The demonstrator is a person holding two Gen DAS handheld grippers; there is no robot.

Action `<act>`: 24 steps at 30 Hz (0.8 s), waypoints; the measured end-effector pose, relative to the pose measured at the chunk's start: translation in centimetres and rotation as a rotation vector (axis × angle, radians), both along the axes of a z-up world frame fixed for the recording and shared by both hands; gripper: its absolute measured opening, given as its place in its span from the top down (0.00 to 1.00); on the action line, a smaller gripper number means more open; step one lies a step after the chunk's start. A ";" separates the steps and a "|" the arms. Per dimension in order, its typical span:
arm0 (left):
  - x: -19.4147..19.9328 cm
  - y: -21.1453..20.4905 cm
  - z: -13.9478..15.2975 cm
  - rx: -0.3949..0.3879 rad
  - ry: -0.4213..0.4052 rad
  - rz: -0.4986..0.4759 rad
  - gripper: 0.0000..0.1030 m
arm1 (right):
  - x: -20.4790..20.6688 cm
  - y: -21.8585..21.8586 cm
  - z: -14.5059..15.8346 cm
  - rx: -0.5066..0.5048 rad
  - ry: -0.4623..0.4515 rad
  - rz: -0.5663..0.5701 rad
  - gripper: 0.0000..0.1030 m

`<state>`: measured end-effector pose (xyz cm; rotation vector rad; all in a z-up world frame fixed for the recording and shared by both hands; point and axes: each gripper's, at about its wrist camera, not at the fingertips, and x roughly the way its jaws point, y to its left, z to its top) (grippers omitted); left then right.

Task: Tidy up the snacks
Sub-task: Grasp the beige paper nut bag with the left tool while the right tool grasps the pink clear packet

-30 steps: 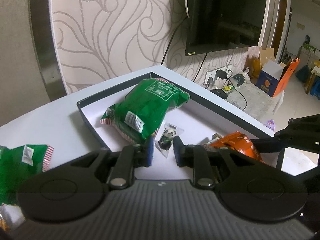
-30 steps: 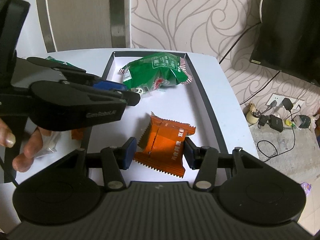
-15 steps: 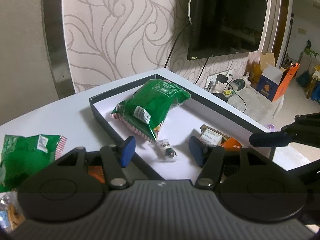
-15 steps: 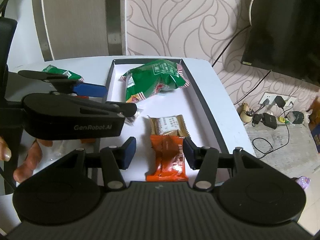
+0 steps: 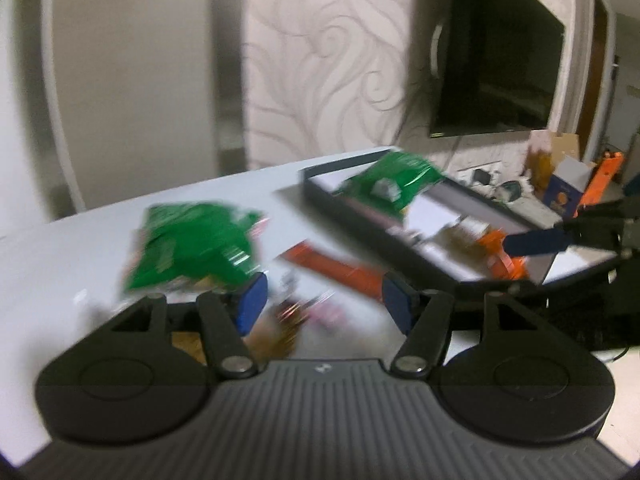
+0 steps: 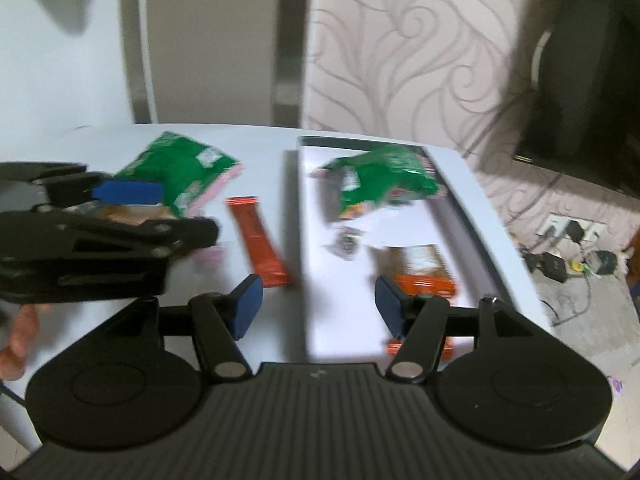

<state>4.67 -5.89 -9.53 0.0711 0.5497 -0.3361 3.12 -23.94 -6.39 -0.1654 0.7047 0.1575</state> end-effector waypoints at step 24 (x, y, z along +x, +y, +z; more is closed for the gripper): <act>3.8 4.3 -3.7 0.084 0.087 0.093 0.36 | -0.6 4.6 -0.9 0.006 0.075 0.085 0.38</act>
